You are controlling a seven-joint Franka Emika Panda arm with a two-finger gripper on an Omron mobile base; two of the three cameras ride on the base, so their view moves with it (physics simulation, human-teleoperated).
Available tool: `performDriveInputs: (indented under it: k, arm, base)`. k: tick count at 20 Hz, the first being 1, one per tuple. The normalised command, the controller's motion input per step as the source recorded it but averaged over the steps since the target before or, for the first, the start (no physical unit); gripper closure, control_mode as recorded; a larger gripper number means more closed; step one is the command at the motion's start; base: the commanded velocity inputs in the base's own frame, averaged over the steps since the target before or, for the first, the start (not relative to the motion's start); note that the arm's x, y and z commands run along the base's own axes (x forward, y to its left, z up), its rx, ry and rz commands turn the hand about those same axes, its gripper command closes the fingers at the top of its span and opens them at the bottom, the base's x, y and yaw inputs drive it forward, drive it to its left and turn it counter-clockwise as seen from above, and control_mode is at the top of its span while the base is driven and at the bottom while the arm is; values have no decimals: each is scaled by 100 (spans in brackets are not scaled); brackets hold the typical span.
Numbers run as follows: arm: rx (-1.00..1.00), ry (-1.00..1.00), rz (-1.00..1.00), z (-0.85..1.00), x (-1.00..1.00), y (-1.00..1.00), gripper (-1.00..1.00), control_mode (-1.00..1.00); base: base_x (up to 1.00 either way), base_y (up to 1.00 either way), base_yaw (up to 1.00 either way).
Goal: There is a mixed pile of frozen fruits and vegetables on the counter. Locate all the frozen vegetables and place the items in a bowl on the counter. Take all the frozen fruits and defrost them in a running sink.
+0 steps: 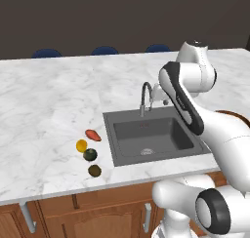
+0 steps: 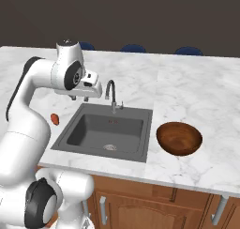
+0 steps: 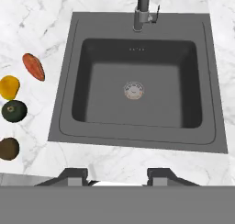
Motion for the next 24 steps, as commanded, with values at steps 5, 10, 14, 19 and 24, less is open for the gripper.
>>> performDriveInputs:
  k: [5,10,14,19,24]
  arm:
    - [0,0,2,0,-17,24,-100,-100]
    - [-1,-1,0,-5,-29,53,-100,-100]
    - [0,0,12,-3,43,28,-100,-100]
    - [0,5,15,-16,44,38,-100,-100]
    - [0,8,16,-16,13,43,-100,-100]
  base:
    - [0,0,0]
    - [0,0,0]
    - [0,0,0]
    - [0,0,0]
    - [0,0,0]
